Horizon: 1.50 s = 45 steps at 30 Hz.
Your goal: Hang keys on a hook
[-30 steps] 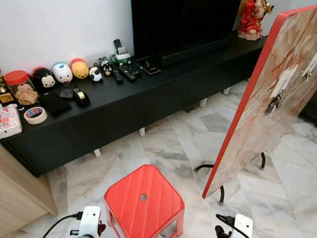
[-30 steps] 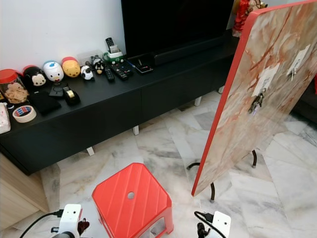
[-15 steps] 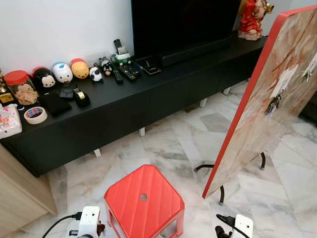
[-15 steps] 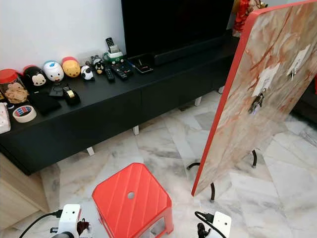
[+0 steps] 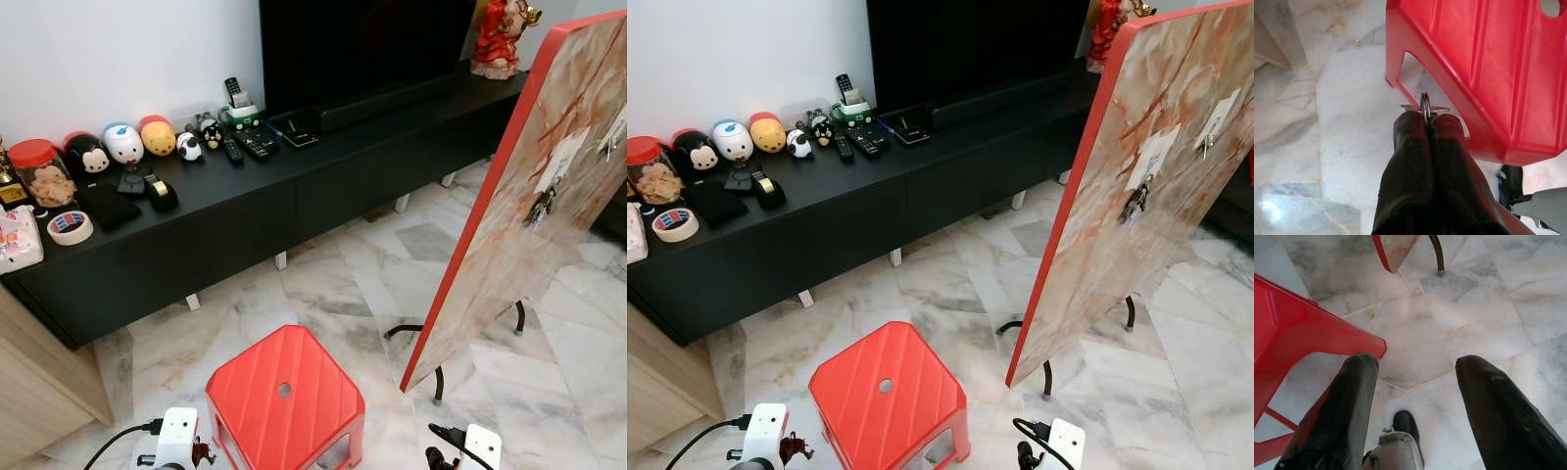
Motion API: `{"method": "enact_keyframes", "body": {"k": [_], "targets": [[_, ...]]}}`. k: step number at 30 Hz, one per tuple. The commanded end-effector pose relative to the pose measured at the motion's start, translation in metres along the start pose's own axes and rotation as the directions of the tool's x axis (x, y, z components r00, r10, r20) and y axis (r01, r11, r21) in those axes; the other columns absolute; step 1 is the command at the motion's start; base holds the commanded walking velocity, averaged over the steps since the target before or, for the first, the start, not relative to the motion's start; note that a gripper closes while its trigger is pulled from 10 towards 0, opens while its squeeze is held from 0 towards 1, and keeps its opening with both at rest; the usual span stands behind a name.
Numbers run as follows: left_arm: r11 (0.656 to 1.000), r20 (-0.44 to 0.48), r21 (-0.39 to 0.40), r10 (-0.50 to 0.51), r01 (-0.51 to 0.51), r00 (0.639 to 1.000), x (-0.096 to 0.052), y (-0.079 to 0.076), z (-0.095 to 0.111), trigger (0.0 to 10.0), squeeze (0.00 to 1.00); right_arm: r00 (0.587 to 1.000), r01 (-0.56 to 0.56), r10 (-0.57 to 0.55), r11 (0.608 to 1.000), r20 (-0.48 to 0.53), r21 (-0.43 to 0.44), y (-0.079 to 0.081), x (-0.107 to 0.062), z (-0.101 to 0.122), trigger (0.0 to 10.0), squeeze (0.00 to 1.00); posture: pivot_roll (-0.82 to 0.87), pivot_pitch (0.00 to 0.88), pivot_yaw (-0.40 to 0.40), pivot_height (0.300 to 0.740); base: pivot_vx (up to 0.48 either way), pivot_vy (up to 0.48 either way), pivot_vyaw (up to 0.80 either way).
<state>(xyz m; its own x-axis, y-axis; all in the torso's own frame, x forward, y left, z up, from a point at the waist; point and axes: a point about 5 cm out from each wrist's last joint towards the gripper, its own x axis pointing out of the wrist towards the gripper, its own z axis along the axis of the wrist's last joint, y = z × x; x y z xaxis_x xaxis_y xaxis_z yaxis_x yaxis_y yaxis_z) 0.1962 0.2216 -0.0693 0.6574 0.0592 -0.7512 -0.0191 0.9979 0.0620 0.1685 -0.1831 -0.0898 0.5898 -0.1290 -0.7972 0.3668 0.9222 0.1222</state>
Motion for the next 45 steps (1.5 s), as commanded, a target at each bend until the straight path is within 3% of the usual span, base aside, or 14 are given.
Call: {"method": "enact_keyframes", "body": {"k": [1, 36, 45], "targets": [[1.0, -0.026, 0.01, -0.008, 0.008, 1.0, -0.0004, -0.0018, -0.0044, 10.0, 0.0, 1.0, 0.008, -0.008, 1.0, -0.013, 0.014, -0.0032, -0.0005, -0.0026, 10.0, 0.0, 0.0, 0.0, -0.055, 0.74, -0.341, 0.0, 0.0], [1.0, -0.033, 0.021, -0.003, 0.004, 0.999, -0.0013, -0.0025, -0.0082, 10.0, 0.0, 1.0, 0.011, -0.011, 1.0, -0.013, 0.025, -0.003, -0.0012, -0.0048, 10.0, 0.0, 0.0, 0.0, -0.048, 0.74, -0.345, 0.0, 0.0], [1.0, -0.024, 0.029, 0.007, -0.006, 1.0, -0.0009, -0.0005, -0.0054, 10.0, 0.0, 1.0, 0.011, -0.01, 1.0, -0.012, 0.025, -0.0026, -0.0011, -0.0047, 10.0, 0.0, 0.0, 0.0, -0.049, 0.74, 0.0, 0.0, 0.0]]}}
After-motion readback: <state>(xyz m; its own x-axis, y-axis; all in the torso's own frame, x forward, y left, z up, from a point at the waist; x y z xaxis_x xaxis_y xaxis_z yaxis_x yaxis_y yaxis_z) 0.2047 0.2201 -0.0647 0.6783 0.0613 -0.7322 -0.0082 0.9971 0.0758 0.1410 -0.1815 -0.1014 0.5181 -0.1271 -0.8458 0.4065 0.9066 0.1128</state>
